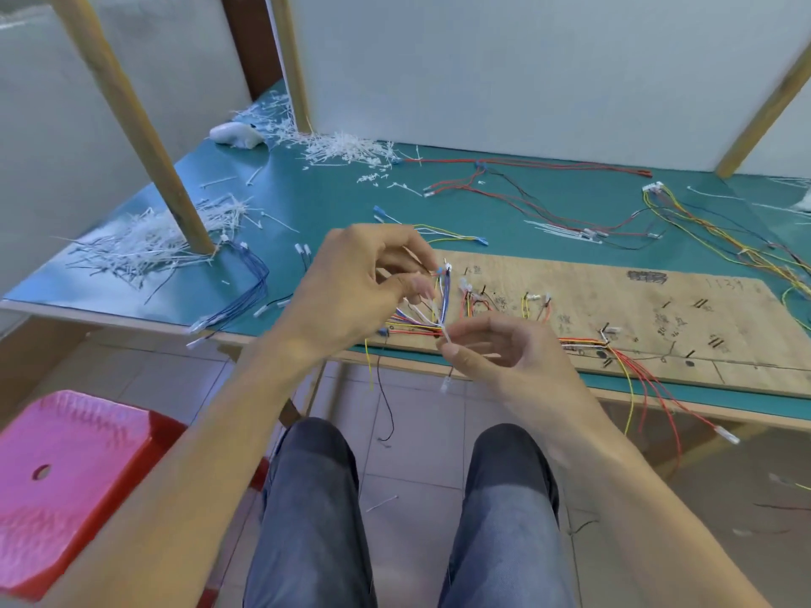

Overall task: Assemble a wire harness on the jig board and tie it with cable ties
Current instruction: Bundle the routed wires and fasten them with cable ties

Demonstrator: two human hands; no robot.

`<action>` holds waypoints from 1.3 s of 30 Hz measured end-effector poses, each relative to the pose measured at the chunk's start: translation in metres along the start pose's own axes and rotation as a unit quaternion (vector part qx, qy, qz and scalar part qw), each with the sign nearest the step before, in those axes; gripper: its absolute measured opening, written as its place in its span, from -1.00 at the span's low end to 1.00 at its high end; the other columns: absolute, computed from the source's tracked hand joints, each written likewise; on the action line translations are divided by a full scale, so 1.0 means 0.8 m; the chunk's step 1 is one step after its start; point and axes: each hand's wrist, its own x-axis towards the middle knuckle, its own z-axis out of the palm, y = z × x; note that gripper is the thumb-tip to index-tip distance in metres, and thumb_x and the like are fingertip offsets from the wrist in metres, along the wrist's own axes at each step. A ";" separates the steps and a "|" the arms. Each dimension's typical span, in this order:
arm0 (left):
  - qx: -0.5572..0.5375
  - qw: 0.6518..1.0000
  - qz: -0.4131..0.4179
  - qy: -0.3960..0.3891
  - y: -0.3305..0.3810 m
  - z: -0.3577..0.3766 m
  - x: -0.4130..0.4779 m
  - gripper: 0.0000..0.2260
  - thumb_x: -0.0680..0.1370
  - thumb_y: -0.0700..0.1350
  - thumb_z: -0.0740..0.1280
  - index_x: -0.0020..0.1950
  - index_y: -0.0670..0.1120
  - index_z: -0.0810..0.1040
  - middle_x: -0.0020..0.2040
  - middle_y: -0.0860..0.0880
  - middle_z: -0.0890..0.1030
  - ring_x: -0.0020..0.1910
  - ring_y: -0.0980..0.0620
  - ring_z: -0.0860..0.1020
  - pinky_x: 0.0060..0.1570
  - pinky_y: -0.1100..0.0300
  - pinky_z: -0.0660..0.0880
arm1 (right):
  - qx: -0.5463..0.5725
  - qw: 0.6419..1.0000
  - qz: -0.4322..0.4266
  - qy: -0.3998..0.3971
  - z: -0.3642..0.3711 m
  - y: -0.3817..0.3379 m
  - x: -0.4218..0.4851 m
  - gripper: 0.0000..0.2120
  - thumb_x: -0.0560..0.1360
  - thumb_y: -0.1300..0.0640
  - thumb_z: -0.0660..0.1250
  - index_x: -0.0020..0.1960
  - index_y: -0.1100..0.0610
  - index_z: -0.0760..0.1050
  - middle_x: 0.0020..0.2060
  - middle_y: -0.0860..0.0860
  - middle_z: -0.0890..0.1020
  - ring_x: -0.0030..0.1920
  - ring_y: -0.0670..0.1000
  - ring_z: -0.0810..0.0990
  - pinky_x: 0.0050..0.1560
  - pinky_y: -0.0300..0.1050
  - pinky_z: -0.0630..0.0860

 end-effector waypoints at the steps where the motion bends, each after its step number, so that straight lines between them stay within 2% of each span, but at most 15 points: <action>1: 0.017 1.000 0.010 -0.017 0.004 -0.005 0.005 -0.82 0.51 -0.25 0.50 -0.03 0.03 0.67 -0.23 0.10 0.74 -0.23 0.09 0.73 -0.04 0.07 0.65 | -0.020 1.000 -0.006 -0.015 0.000 -0.006 0.006 -0.87 0.50 -0.01 0.59 0.03 -0.05 0.73 -0.06 -0.10 0.77 0.03 -0.08 0.73 0.08 -0.14 0.60; 3: 0.052 0.997 0.030 -0.049 0.013 -0.011 0.016 -0.80 0.49 -0.30 0.48 -0.03 -0.01 0.67 -0.26 0.07 0.74 -0.25 0.10 0.72 -0.07 0.14 0.63 | -0.051 0.998 -0.028 -0.026 0.000 -0.020 0.020 -0.86 0.51 -0.06 0.57 0.02 -0.05 0.73 -0.09 -0.12 0.77 -0.03 -0.15 0.72 -0.06 -0.33 0.56; 6: 0.087 0.991 0.061 -0.079 0.020 -0.012 0.030 -0.78 0.47 -0.35 0.44 -0.03 -0.04 0.67 -0.28 0.08 0.72 -0.27 0.10 0.70 -0.12 0.24 0.61 | -0.073 0.995 -0.068 -0.010 0.002 -0.035 0.041 -0.88 0.54 -0.02 0.55 -0.09 0.02 0.74 -0.21 -0.08 0.77 -0.21 -0.17 0.69 -0.19 -0.35 0.52; 9: 0.120 0.984 0.093 -0.096 0.019 -0.013 0.042 -0.77 0.49 -0.36 0.42 0.01 -0.05 0.67 -0.27 0.10 0.71 -0.24 0.14 0.67 -0.13 0.31 0.55 | -0.058 0.996 -0.069 -0.003 0.003 -0.037 0.055 -0.86 0.53 0.02 0.56 -0.15 0.06 0.75 -0.28 -0.05 0.76 -0.35 -0.19 0.61 -0.33 -0.41 0.45; 13: 0.111 0.986 0.100 -0.080 0.010 -0.009 0.042 -0.83 0.58 -0.10 0.48 0.17 0.01 0.65 -0.13 0.09 0.72 -0.14 0.14 0.66 -0.15 0.36 0.50 | -0.032 0.995 -0.091 0.013 0.000 -0.026 0.062 -0.89 0.56 0.05 0.54 -0.11 0.06 0.74 -0.24 0.01 0.76 -0.32 -0.10 0.61 -0.27 -0.30 0.49; 16: 0.064 0.996 0.031 -0.053 -0.007 -0.010 0.029 -0.81 0.60 0.08 0.46 0.13 0.01 0.66 -0.14 0.11 0.74 -0.14 0.14 0.68 -0.18 0.44 0.44 | -0.017 0.990 -0.129 0.059 -0.005 -0.018 0.064 -0.91 0.55 0.01 0.54 -0.09 0.00 0.74 -0.22 -0.03 0.76 -0.30 -0.11 0.60 -0.27 -0.30 0.49; 18: 0.040 0.994 -0.006 -0.098 -0.018 -0.005 0.017 -0.85 0.58 0.03 0.49 0.06 -0.02 0.69 -0.15 0.08 0.75 -0.16 0.14 0.70 -0.17 0.40 0.47 | 0.011 0.988 -0.141 0.069 -0.002 -0.015 0.064 -0.92 0.55 -0.01 0.54 -0.07 -0.01 0.74 -0.21 -0.03 0.76 -0.29 -0.12 0.61 -0.25 -0.28 0.50; 20: 0.037 0.991 -0.004 -0.126 -0.024 0.004 0.006 -0.95 0.57 -0.09 0.51 -0.02 -0.05 0.71 -0.18 0.06 0.74 -0.21 0.16 0.67 -0.16 0.33 0.52 | 0.028 0.986 -0.147 0.067 0.005 -0.013 0.065 -0.90 0.55 0.00 0.55 -0.05 0.03 0.74 -0.20 -0.01 0.76 -0.28 -0.10 0.62 -0.21 -0.27 0.51; 25: 0.037 0.995 -0.002 -0.097 -0.028 0.015 -0.003 -0.93 0.58 -0.16 0.48 -0.10 -0.03 0.69 -0.26 0.10 0.72 -0.27 0.17 0.66 -0.15 0.28 0.55 | 0.047 0.986 -0.149 0.052 0.008 -0.010 0.068 -0.89 0.56 0.04 0.54 -0.04 0.09 0.73 -0.21 -0.01 0.74 -0.29 -0.09 0.59 -0.21 -0.22 0.52; 29: 0.059 0.994 -0.020 -0.092 -0.036 0.026 -0.007 -0.91 0.56 -0.15 0.50 -0.14 -0.02 0.69 -0.30 0.14 0.71 -0.28 0.20 0.64 -0.16 0.37 0.46 | 0.098 0.987 -0.119 0.042 0.003 -0.007 0.071 -0.88 0.56 0.08 0.53 0.03 0.11 0.70 -0.16 0.08 0.75 -0.27 0.00 0.57 -0.22 -0.07 0.51; 35: 0.037 0.998 -0.047 -0.027 -0.046 0.050 -0.023 -0.94 0.54 -0.09 0.54 -0.13 0.01 0.73 -0.30 0.18 0.68 -0.25 0.21 0.62 -0.22 0.48 0.40 | 0.082 0.987 -0.125 0.052 -0.001 0.004 0.073 -0.87 0.61 0.04 0.46 -0.02 0.09 0.69 -0.16 0.07 0.74 -0.28 0.02 0.56 -0.24 -0.11 0.53; 37: 0.072 0.994 -0.063 0.051 -0.056 0.048 -0.033 -0.92 0.54 -0.01 0.52 -0.14 0.06 0.71 -0.31 0.20 0.66 -0.24 0.18 0.62 -0.24 0.48 0.39 | 0.092 0.987 -0.119 0.064 -0.003 0.009 0.073 -0.88 0.63 0.05 0.45 -0.02 0.09 0.68 -0.16 0.09 0.73 -0.27 0.04 0.55 -0.24 -0.13 0.53; 39: 0.150 0.971 -0.107 0.150 -0.072 0.039 -0.055 -0.82 0.55 0.08 0.48 -0.22 0.08 0.65 -0.39 0.23 0.60 -0.27 0.21 0.60 -0.29 0.44 0.37 | 0.098 0.986 -0.109 0.078 -0.006 0.014 0.072 -0.86 0.64 0.05 0.44 0.00 0.12 0.67 -0.15 0.12 0.73 -0.25 0.05 0.56 -0.21 -0.11 0.53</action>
